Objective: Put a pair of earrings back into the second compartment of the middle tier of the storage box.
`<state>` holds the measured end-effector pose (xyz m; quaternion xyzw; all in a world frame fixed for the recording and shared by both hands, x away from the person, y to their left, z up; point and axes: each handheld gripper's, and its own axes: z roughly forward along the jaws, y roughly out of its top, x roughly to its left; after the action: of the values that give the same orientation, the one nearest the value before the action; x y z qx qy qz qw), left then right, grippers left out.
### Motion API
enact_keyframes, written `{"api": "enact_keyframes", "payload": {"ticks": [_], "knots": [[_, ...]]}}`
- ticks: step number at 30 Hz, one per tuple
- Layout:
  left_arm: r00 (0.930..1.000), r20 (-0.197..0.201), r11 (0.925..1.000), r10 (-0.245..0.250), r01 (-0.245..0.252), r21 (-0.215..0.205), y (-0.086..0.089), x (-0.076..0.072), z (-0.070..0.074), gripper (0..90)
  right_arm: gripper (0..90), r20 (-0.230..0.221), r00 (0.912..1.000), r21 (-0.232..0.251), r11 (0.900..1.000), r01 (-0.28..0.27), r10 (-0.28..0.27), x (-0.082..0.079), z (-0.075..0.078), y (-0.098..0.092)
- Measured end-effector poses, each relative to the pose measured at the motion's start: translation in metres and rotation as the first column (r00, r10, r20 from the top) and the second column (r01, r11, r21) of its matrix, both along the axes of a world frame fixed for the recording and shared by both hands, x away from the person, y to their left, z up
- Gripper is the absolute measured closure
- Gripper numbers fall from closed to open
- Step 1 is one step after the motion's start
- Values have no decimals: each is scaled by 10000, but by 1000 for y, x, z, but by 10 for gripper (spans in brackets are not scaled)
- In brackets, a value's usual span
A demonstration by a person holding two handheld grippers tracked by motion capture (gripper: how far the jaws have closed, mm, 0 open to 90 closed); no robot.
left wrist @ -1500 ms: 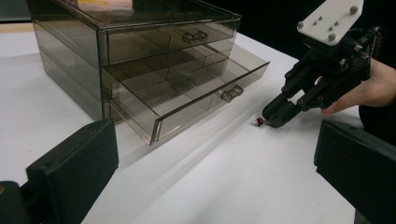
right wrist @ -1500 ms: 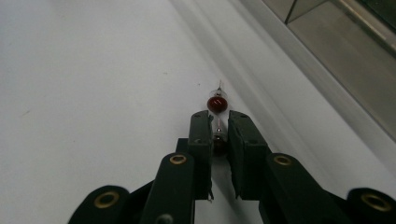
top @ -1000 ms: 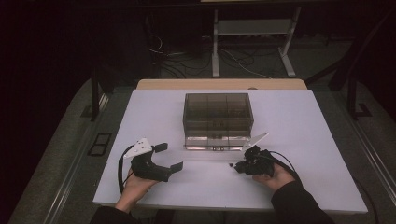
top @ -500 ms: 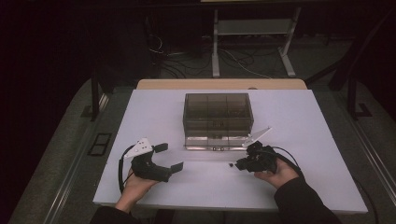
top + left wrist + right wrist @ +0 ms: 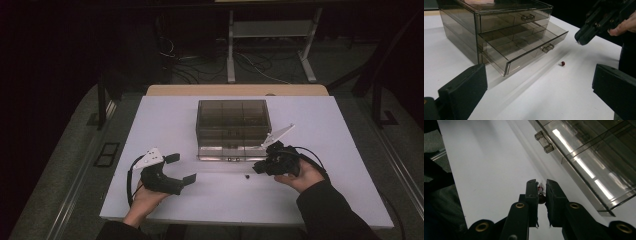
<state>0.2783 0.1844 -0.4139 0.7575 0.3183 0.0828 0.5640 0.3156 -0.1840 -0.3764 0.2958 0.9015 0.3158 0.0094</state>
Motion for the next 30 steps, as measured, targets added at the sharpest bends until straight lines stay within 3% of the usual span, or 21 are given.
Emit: {"api": "enact_keyframes", "payload": {"ticks": [15,30], "knots": [[10000,31,10000,-21,21,9,1,0,0,0,792,317,9994,29,9999,-168,167,12,28,5],[10000,18,10000,-22,22,-22,1,0,0,0,792,453,9986,-53,9997,-253,255,28,44,14]]}}
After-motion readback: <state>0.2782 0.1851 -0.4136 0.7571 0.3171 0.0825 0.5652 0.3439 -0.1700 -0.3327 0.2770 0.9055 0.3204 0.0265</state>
